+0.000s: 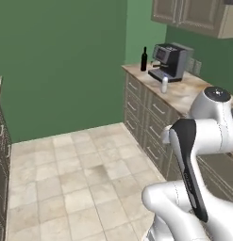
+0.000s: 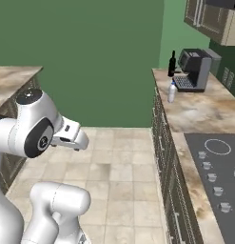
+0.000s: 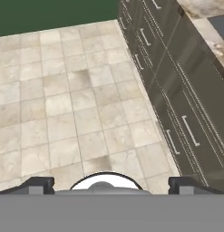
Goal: Place the drinks on the dining counter in a tight cluster.
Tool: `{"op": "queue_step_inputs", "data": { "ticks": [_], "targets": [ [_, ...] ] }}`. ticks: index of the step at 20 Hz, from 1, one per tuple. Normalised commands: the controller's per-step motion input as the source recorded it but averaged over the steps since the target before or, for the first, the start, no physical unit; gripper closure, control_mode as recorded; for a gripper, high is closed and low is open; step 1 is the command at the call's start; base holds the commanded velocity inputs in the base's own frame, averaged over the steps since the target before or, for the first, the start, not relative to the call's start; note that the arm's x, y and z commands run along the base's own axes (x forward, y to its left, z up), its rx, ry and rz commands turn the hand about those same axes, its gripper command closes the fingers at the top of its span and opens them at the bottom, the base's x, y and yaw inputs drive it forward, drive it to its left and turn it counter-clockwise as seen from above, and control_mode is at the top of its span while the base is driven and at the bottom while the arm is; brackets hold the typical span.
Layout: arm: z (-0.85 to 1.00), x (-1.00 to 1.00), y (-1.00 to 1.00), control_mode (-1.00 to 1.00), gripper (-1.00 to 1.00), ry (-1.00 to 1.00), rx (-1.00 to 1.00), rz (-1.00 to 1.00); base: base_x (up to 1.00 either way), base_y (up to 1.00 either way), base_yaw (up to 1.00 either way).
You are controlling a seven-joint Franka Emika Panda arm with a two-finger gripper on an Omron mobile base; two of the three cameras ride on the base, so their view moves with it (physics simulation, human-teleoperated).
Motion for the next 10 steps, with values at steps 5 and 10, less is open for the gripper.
{"op": "queue_step_inputs", "data": {
  "ticks": [5, 10],
  "targets": [
    [0.00, 0.00, 0.00, 1.00, -1.00, 0.00, 0.00, 0.00, 1.00, -0.15, -0.39],
    [0.00, 0.00, 0.00, 1.00, -1.00, 0.00, 0.00, 0.00, 0.96, -0.42, -0.34]
  ]
}}
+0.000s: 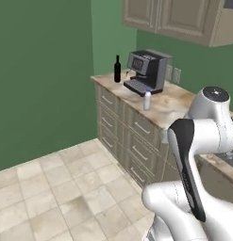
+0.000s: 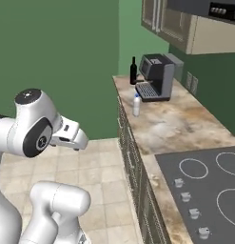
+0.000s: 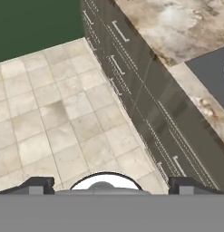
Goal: Place the drinks on the dining counter in a tight cluster.
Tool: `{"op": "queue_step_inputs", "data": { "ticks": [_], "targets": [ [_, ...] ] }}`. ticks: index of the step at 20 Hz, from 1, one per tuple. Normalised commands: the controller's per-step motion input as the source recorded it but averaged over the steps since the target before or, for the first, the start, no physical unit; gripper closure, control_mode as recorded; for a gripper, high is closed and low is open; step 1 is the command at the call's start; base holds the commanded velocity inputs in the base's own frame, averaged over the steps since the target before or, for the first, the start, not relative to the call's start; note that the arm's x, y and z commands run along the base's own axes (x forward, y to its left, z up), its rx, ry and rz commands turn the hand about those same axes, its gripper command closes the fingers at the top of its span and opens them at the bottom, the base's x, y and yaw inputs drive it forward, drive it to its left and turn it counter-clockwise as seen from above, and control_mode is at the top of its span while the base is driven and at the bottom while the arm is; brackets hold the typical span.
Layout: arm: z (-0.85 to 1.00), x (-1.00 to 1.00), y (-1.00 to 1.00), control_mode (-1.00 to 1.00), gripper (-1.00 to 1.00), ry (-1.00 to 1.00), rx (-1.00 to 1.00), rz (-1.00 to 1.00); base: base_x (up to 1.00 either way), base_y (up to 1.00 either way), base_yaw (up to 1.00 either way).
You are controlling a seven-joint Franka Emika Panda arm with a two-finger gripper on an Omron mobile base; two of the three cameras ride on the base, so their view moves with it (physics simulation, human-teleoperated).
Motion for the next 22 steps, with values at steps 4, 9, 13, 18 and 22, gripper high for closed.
{"op": "queue_step_inputs", "data": {
  "ticks": [4, 9, 13, 18, 22],
  "targets": [
    [0.00, 0.00, 0.00, 1.00, -1.00, 0.00, 0.00, 0.00, 0.88, -0.28, -0.14],
    [0.00, 0.00, 0.00, 1.00, -1.00, 0.00, 0.00, 0.00, 0.97, 0.23, -0.16],
    [0.00, 0.00, 0.00, 1.00, -1.00, 0.00, 0.00, 0.00, 0.99, 0.29, -0.47],
    [0.00, 0.00, 0.00, 1.00, -1.00, 0.00, 0.00, 0.00, 0.82, 0.20, -0.54],
    [0.00, 0.00, 0.00, 1.00, -1.00, 0.00, 0.00, 0.00, 0.56, 0.00, -0.54]
  ]
}}
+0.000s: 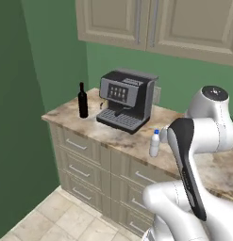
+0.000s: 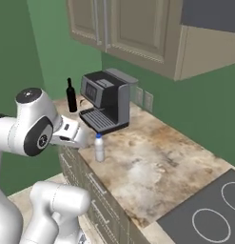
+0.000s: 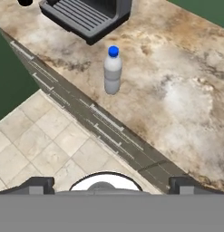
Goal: Place the drinks on the dining counter in a tight cluster.
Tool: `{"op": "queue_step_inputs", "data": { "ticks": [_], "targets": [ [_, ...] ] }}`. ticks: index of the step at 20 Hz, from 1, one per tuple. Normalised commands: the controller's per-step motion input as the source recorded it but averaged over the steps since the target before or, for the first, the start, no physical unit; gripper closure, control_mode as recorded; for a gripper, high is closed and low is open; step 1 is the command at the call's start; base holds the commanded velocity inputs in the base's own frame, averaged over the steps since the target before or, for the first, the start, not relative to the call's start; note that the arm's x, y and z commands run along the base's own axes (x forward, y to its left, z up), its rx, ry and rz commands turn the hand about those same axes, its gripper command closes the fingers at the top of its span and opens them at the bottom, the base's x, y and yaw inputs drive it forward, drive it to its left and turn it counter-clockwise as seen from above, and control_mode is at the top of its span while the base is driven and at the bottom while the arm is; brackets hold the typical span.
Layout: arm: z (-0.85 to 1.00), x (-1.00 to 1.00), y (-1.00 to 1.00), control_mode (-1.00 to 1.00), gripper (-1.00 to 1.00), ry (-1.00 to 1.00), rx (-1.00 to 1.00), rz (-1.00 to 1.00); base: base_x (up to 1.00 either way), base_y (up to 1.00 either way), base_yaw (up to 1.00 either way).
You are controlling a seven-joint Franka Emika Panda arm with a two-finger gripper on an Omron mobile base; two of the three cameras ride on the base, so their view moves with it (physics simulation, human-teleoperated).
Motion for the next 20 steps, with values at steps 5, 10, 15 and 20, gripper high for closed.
{"op": "queue_step_inputs", "data": {
  "ticks": [5, 10, 15, 20],
  "targets": [
    [0.00, 0.00, 0.00, 1.00, -1.00, 0.00, 0.00, 0.00, 0.06, -0.08, -0.21],
    [0.00, 0.00, 0.00, 1.00, -1.00, 0.00, 0.00, 0.00, 0.58, 0.00, -0.11],
    [0.00, 0.00, 0.00, 1.00, -1.00, 0.00, 0.00, 0.00, 0.74, 0.03, -0.29],
    [0.00, 0.00, 0.00, 1.00, -1.00, 0.00, 0.00, 0.00, 0.11, 0.00, -0.03]
  ]
}}
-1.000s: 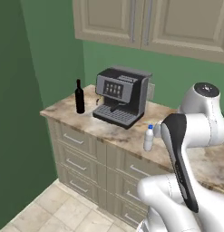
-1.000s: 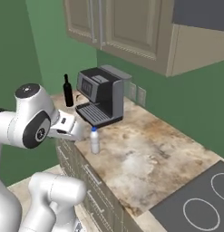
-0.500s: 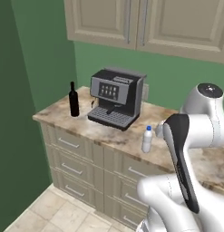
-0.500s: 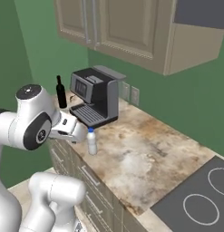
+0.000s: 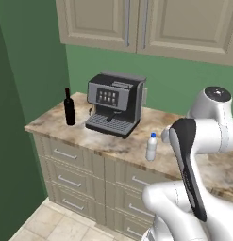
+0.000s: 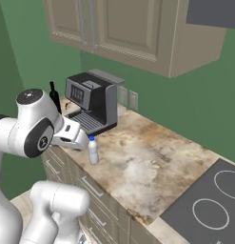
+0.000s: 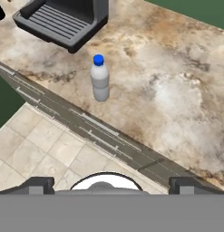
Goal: Place the drinks on the dining counter in a tight cluster.
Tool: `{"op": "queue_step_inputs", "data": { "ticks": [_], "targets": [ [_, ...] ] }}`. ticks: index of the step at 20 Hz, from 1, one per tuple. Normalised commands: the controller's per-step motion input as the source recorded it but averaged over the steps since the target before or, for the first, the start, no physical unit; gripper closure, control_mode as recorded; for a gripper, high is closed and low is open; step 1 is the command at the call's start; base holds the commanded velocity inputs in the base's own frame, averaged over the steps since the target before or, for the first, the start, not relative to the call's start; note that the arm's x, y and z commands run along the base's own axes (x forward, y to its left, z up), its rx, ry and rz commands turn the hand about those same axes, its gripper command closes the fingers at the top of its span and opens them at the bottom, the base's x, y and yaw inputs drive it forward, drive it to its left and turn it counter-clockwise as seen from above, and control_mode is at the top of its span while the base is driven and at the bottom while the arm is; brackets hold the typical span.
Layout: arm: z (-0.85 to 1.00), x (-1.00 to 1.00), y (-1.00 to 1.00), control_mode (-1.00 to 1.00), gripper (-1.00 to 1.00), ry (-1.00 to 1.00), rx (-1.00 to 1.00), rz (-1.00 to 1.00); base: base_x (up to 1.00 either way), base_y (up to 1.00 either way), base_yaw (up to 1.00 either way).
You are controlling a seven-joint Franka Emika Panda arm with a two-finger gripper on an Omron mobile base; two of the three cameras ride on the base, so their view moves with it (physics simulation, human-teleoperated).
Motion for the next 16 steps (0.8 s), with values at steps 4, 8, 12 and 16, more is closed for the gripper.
{"op": "queue_step_inputs", "data": {
  "ticks": [4, 8, 12, 16],
  "targets": [
    [0.00, 0.00, 0.00, 1.00, -1.00, 0.00, 0.00, 0.00, 0.00, 0.00, 0.00],
    [0.00, 0.00, 0.00, -1.00, -1.00, -0.01, 0.00, 0.00, 0.00, 0.00, 0.00],
    [-0.16, 0.86, -0.20, -1.00, -1.00, -0.02, 0.04, 0.28, 0.00, 0.00, 0.00],
    [-0.17, 0.82, -0.43, -1.00, -1.00, -0.02, 0.05, 0.40, 0.00, 0.00, 0.00]
  ]
}}
